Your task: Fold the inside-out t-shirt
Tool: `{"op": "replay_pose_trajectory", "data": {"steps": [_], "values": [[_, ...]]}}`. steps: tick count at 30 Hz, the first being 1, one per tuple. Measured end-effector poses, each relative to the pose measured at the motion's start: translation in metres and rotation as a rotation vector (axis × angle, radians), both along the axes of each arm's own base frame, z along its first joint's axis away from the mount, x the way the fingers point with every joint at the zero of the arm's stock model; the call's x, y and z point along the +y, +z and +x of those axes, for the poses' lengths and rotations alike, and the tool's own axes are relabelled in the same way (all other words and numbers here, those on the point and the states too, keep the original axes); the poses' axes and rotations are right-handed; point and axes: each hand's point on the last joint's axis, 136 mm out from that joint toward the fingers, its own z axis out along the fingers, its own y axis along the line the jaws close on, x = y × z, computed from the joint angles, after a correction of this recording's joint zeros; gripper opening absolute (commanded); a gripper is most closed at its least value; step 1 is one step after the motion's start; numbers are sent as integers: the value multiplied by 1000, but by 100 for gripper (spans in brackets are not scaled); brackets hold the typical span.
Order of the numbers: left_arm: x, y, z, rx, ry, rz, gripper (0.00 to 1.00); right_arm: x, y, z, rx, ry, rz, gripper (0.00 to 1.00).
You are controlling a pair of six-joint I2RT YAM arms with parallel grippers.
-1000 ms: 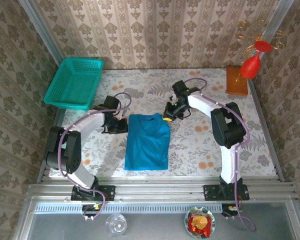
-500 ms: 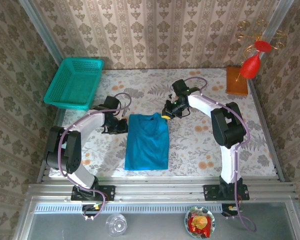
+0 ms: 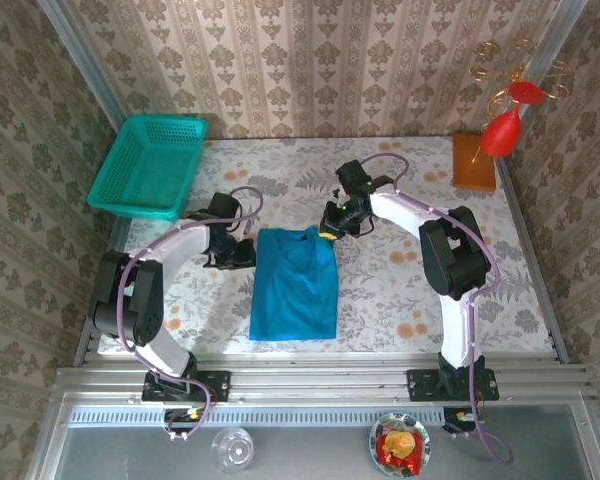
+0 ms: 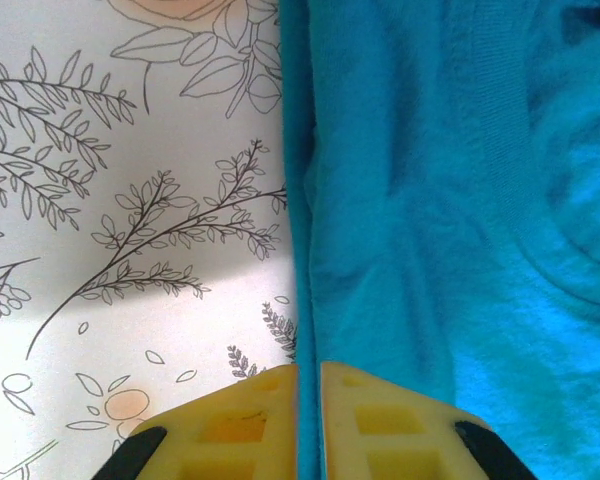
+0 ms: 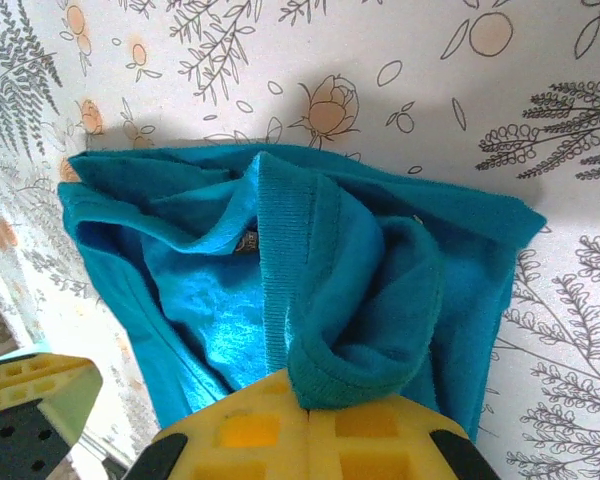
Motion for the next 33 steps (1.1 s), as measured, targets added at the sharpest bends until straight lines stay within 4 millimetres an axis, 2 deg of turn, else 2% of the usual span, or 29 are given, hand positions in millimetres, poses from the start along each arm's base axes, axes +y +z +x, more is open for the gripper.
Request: {"op": "replay_pose_trajectory", "data": {"steps": [3, 7, 19, 27, 33], "values": [[0, -1, -1, 6, 0, 3, 15, 0, -2, 7, -10, -6, -21, 22], [2, -3, -4, 21, 1, 11, 15, -5, -9, 11, -15, -15, -59, 34], [2, -4, -5, 29, 1, 14, 15, -24, -20, 6, -6, -27, -172, 52], [3, -8, -6, 38, 0, 18, 15, -26, -46, 2, 52, -24, -199, 56], [2, -17, -5, 55, 0, 24, 16, -22, -45, 3, 73, -47, -149, 52]]}}
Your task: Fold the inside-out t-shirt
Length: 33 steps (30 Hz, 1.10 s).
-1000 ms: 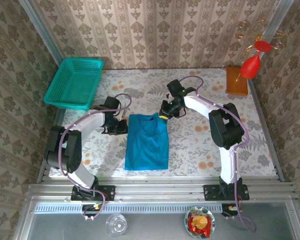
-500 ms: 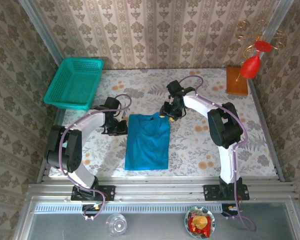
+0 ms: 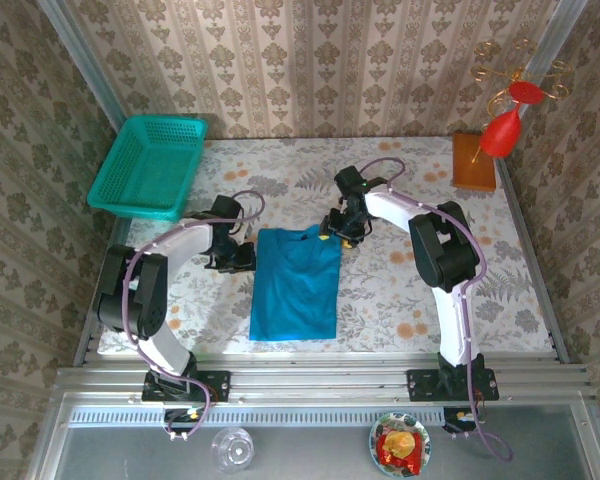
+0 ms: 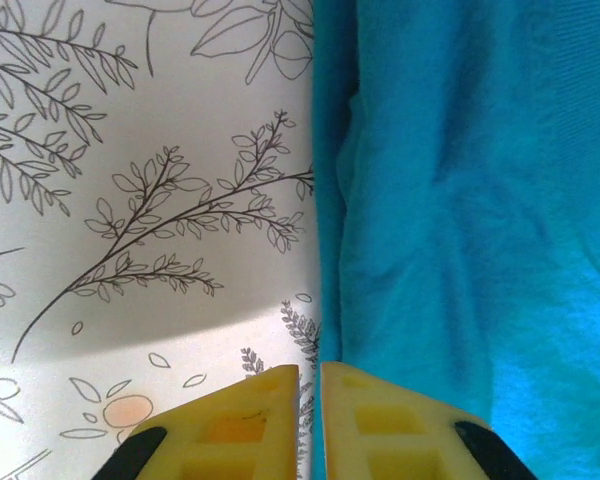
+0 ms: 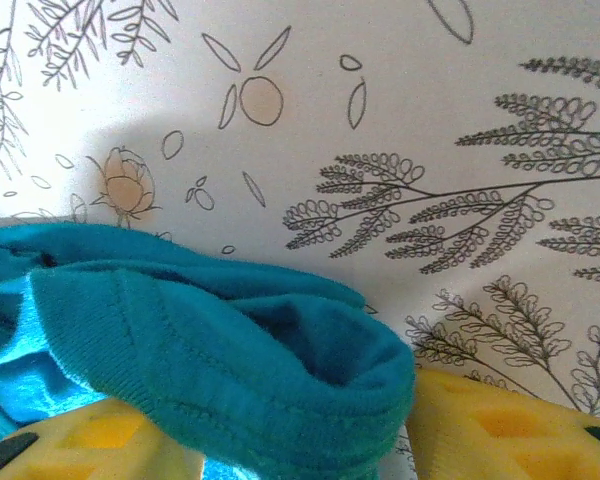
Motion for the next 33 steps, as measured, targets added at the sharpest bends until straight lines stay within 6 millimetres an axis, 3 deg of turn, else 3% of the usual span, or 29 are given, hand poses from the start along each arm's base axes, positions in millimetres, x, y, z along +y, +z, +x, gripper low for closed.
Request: {"op": "replay_pose_trajectory", "data": {"steps": [8, 11, 16, 24, 27, 30, 33], "values": [[0, -12, -2, 14, 0, 5, 15, 2, -1, 2, 13, -38, 40, 42], [0, -12, -1, 10, 0, 3, 15, 8, 0, 5, -5, -33, 65, 34], [0, -15, 0, 13, 0, 4, 15, 23, 0, 6, -32, -3, 87, 42], [0, -15, 2, 7, 4, 3, 16, 27, -2, 4, -24, 8, 98, 13], [6, -9, 8, -18, 29, -8, 23, 27, -2, 4, -27, 15, 98, 1], [13, 2, 22, -60, 76, -39, 41, 26, -2, 4, -30, 23, 97, 0], [18, 15, 41, -96, 125, -92, 49, 25, -2, 4, -32, 26, 95, 0]]}}
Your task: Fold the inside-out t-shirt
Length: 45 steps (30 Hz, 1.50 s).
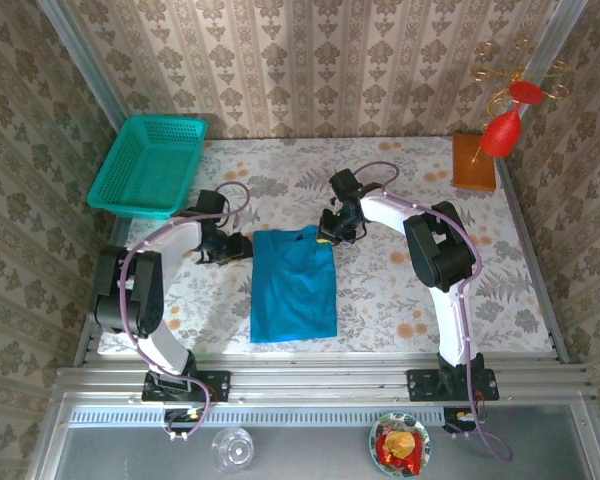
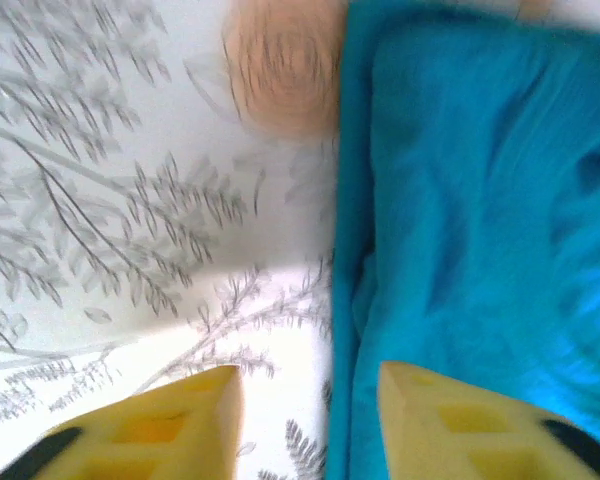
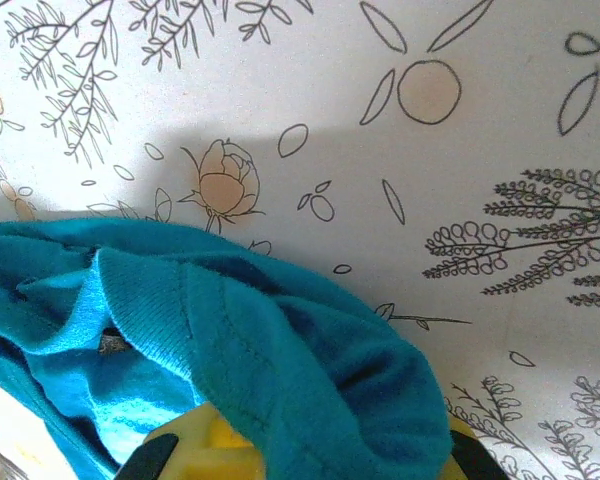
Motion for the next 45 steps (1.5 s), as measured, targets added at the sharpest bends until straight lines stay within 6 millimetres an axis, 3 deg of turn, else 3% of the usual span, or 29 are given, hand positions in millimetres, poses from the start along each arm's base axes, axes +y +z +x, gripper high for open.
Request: {"op": "replay_pose_trajectory", "data": {"steps": [4, 8, 14, 19, 27, 31, 38, 45], "values": [[-5, 15, 25, -38, 15, -78, 50, -2, -1, 0, 3, 0, 1, 0], [-20, 8, 43, -26, -10, -151, 50, -3, -2, -3, 9, -1, 2, 0], [-31, -23, 39, 58, -23, -195, 47, -6, -2, -6, 14, -3, -1, 0], [-35, -21, 41, 54, -27, -219, 45, -6, -2, -7, 15, -3, -1, 0], [-64, -21, 29, 53, -86, -270, 38, -6, -2, -7, 15, -3, -1, 0], [-62, -22, 30, 51, -77, -259, 30, -6, -2, -7, 16, -3, -1, 0], [-59, -24, 31, 48, -78, -238, 0, -7, -2, -7, 14, 2, -3, 0], [-62, -12, 41, 14, -86, -249, 0, -14, 1, -3, -9, 10, -19, 0]]}}
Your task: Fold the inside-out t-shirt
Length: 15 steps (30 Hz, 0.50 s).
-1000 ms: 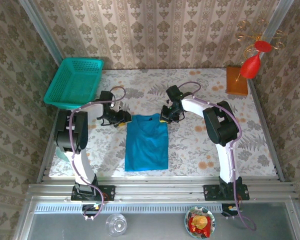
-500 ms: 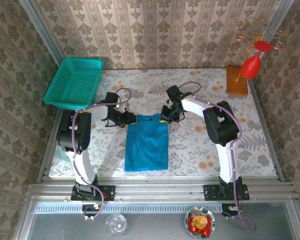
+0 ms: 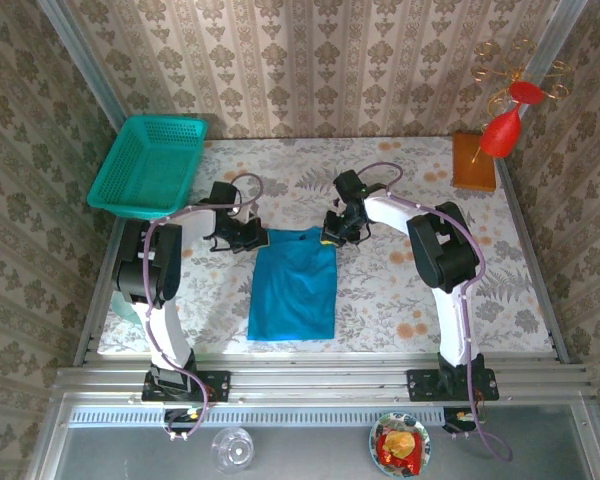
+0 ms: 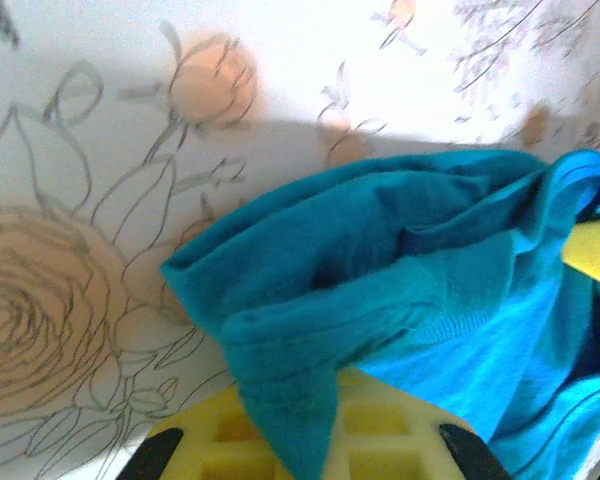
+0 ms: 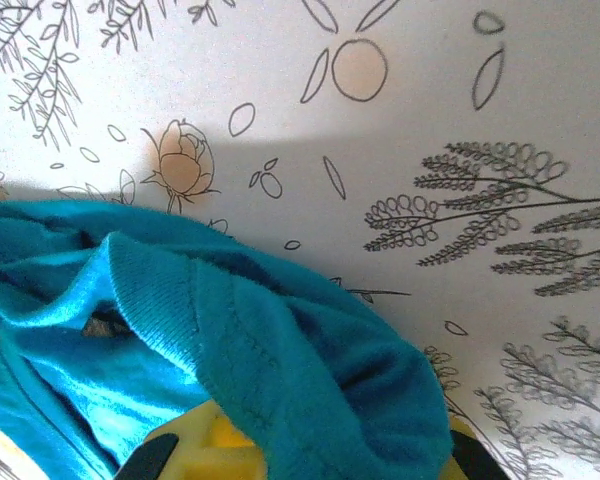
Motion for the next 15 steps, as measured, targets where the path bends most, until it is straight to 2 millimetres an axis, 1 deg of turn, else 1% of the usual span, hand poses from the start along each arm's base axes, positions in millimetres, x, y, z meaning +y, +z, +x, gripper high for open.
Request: {"op": "replay_pose_trajectory", "data": {"steps": [2, 4, 5, 8, 11, 12, 13, 15], "values": [[-3, 15, 11, -40, -1, -18, 0, -5, 8, 5, -24, -2, -7, 0], [-7, 39, 24, -97, -3, -45, 0, -10, 23, 15, -62, -7, -2, 0], [-10, 55, 32, -138, -6, -65, 0, -12, 35, 22, -91, -9, 4, 0], [-19, 110, 56, -273, -20, -125, 0, -20, 81, 52, -212, -17, 19, 0], [-30, 168, 78, -412, -42, -187, 0, -28, 142, 80, -366, -17, 34, 0], [-32, 187, 84, -457, -49, -207, 0, -31, 162, 86, -416, -15, 35, 0], [-34, 202, 88, -492, -57, -224, 0, -34, 181, 90, -459, -13, 37, 0], [-38, 232, 92, -566, -74, -260, 0, -40, 219, 93, -550, -6, 39, 0]]}}
